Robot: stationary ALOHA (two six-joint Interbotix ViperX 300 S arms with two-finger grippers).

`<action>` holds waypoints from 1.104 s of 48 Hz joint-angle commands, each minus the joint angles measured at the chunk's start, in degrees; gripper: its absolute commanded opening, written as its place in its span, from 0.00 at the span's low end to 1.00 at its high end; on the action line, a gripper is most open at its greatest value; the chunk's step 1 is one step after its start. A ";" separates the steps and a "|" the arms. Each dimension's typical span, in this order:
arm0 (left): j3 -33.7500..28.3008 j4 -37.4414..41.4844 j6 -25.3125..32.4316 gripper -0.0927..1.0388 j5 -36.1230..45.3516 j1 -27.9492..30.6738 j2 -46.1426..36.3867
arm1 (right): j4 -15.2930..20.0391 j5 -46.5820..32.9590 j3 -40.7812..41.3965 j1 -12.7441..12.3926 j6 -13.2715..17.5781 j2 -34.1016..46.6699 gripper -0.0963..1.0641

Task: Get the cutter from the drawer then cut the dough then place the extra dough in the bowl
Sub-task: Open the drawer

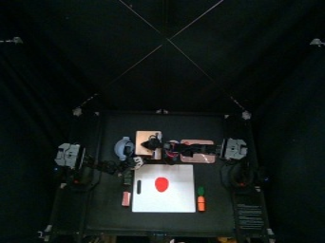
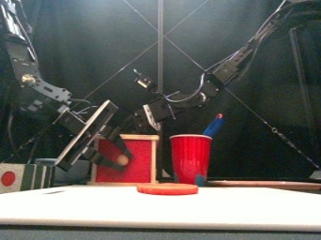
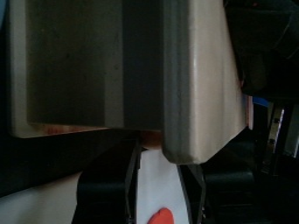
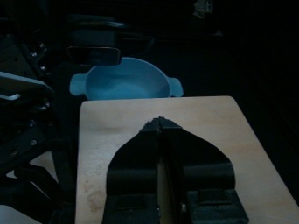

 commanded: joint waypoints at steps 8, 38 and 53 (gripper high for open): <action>-0.35 -0.88 0.18 0.60 1.49 -3.78 -1.49 | 0.00 1.05 -0.26 -0.79 -0.18 -0.44 0.08; 0.09 -2.72 0.26 0.59 1.76 -10.02 -2.37 | 0.00 1.23 -0.44 -0.97 -0.18 -0.44 0.08; -0.09 -2.72 0.26 0.59 1.76 -11.25 -2.37 | 0.00 1.85 -0.44 -0.97 -0.18 -0.44 0.08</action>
